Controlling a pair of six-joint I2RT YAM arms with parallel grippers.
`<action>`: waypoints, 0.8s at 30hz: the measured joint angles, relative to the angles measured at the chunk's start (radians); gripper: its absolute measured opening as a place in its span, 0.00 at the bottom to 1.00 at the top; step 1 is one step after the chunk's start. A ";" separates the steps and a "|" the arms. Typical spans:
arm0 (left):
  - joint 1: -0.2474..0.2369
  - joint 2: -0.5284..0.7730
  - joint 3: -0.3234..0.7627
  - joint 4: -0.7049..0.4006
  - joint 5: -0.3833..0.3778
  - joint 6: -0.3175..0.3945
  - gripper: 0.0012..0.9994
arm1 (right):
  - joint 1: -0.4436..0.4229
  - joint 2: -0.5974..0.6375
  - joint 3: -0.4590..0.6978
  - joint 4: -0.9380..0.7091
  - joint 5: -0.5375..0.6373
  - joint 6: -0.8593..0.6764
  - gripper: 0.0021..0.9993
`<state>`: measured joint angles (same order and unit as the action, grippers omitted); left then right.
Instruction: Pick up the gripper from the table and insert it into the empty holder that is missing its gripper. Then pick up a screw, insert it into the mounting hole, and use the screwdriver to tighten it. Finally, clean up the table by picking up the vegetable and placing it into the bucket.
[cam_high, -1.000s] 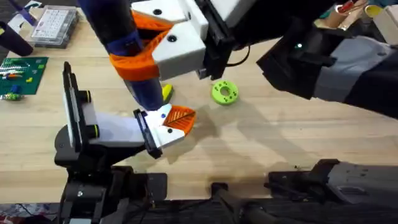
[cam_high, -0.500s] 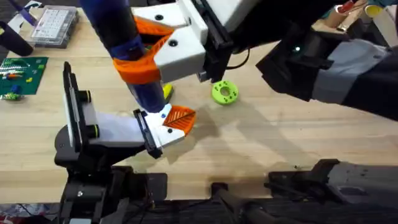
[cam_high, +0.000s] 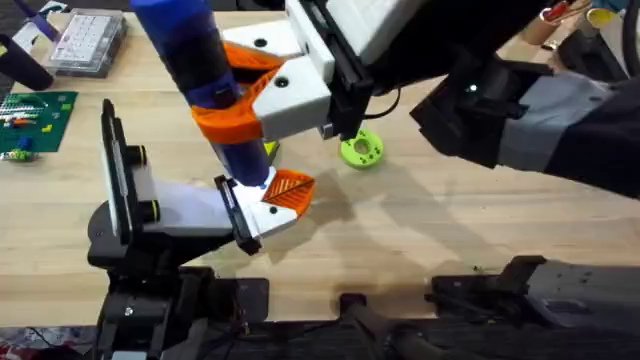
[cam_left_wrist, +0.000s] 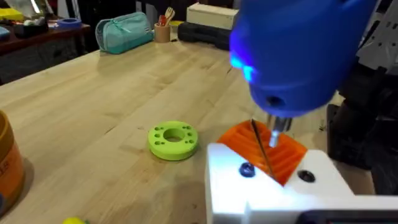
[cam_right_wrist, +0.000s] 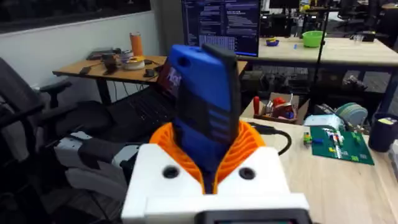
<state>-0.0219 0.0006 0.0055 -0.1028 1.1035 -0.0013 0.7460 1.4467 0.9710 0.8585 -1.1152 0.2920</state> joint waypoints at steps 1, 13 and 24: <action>0.000 0.000 0.000 0.000 0.000 0.000 0.02 | 0.000 0.000 0.000 0.000 0.000 0.000 0.05; 0.000 0.000 0.000 0.000 0.000 0.000 0.02 | -0.001 0.000 0.000 0.000 0.000 0.000 0.05; 0.000 0.000 0.000 0.000 0.000 0.000 0.02 | -0.002 0.046 -0.002 -0.002 0.000 -0.001 0.05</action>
<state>-0.0219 0.0006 0.0055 -0.1028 1.1034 -0.0013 0.7439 1.4924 0.9693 0.8567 -1.1149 0.2913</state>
